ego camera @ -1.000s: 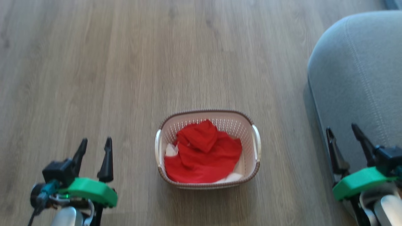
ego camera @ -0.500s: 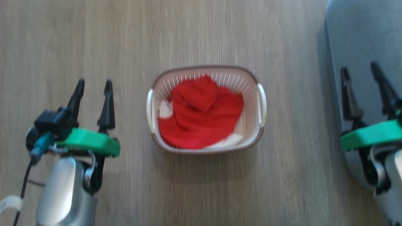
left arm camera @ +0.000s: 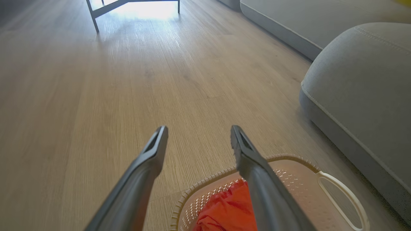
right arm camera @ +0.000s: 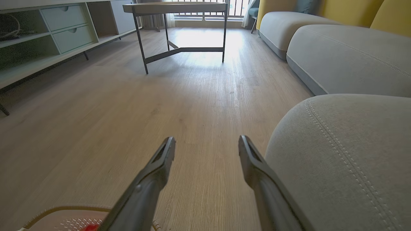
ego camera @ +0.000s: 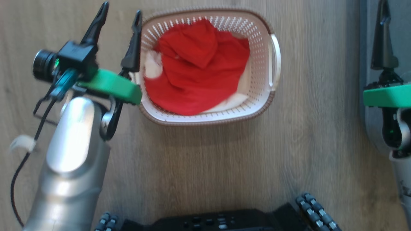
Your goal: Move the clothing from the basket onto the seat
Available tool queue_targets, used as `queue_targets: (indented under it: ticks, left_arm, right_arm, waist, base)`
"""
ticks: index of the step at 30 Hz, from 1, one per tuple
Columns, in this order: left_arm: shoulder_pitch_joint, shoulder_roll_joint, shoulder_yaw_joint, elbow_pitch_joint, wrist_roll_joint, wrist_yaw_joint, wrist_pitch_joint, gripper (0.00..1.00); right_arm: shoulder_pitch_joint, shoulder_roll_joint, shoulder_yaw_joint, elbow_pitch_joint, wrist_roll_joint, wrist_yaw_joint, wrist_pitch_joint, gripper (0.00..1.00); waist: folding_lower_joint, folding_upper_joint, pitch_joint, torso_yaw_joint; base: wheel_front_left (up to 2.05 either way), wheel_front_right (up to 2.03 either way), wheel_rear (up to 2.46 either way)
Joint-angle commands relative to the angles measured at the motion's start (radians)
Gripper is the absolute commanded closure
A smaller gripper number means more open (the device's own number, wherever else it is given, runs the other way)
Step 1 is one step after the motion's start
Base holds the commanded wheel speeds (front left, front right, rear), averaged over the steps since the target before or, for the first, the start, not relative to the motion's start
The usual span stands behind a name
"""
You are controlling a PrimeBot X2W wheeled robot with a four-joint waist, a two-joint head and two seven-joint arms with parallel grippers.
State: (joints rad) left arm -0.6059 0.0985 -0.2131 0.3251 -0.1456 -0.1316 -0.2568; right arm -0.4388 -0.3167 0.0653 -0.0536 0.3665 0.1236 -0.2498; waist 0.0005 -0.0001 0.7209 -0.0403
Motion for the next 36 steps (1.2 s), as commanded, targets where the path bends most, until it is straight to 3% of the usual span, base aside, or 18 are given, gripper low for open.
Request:
queue_targets:
  ticks: [1,8,17,26,36]
  left_arm:
    - [-0.016,0.016,0.013,-0.007,0.017,0.002,-0.005,0.00]
    - [-0.152,0.000,-0.074,0.129,0.097,0.018,0.082,0.00]
    - [-0.307,-0.014,-0.166,0.299,0.172,0.021,0.269,0.00]
    - [-0.349,-0.008,-0.187,0.428,0.171,0.023,0.423,0.00]
    - [-0.399,0.013,-0.178,0.500,0.151,0.030,0.468,0.00]
  right_arm:
    - [0.010,-0.001,0.012,-0.037,-0.010,0.007,-0.012,0.00]
    - [-0.016,0.028,0.027,-0.064,-0.015,0.007,-0.012,0.00]
    - [-0.028,0.050,0.035,-0.079,-0.015,0.007,-0.012,0.00]
    - [-0.022,0.069,0.041,-0.083,-0.014,0.007,-0.012,0.00]
    - [-0.022,0.088,0.046,-0.095,-0.015,0.007,-0.012,0.00]
  waist:
    - [-0.0005,0.0001,0.054,-0.030]
    - [-0.0005,0.0001,0.093,-0.077]
    - [-0.0005,0.0001,0.127,-0.124]
    - [-0.0005,0.0001,0.151,-0.166]
    - [-0.0005,0.0001,0.181,-0.201]
  base:
    - [0.00,0.00,0.00]
    - [0.00,0.00,0.00]
    - [0.00,0.00,0.00]
    - [0.00,0.00,0.00]
    - [0.00,0.00,0.00]
